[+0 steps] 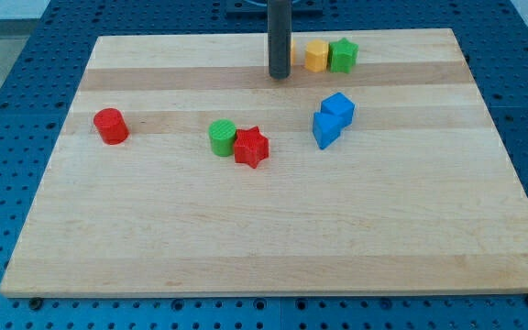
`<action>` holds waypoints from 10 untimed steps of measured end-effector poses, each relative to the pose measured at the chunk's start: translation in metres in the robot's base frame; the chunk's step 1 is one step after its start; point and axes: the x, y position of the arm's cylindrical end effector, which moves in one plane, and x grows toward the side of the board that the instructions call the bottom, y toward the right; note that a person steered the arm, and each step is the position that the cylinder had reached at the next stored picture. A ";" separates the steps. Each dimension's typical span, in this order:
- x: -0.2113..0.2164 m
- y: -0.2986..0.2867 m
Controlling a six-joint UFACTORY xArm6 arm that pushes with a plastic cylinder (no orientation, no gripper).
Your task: Push the yellow heart into the hexagon
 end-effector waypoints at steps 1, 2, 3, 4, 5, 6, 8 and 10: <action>0.014 -0.013; -0.004 -0.055; -0.046 -0.075; -0.074 -0.075; -0.075 -0.061; -0.075 -0.047; -0.074 -0.025; -0.070 -0.008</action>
